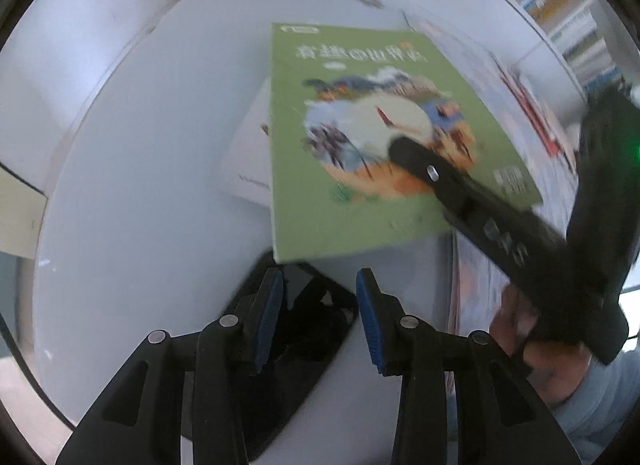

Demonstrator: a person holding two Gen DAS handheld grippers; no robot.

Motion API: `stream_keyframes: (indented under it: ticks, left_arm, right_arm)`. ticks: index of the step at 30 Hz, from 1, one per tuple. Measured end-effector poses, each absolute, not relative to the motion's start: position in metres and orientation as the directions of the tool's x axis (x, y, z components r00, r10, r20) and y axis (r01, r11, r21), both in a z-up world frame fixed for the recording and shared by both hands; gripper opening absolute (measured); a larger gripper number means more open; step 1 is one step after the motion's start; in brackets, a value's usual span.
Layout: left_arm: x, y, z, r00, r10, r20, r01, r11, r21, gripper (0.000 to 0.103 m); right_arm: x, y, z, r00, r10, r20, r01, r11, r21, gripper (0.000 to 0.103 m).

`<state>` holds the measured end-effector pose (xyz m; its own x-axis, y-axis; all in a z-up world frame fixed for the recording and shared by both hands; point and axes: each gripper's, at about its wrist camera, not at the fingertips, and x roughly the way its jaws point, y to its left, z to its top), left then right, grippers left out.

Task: Organize books
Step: 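Lower the green book onto the stacked books and open the left gripper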

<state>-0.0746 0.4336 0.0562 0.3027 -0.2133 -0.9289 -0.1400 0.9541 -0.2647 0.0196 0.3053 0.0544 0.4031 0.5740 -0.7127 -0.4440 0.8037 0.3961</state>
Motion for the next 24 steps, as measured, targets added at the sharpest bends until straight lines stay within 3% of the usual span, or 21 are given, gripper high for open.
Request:
stream_keyframes:
  ticks: [6,24]
  left_arm:
    - [-0.064,0.442,0.036,0.292,-0.211,-0.933,-0.255,0.923,-0.288,0.035]
    - [-0.063,0.468,0.041,0.32,-0.17,-0.932,-0.32,0.906,-0.275,0.035]
  right_arm:
    - [0.012,0.297,0.05,0.384,0.584,-0.715,-0.434,0.798,0.419,0.022]
    - [0.014,0.307,0.045,0.301,0.586,-0.752,-0.42,0.79,0.447,0.028]
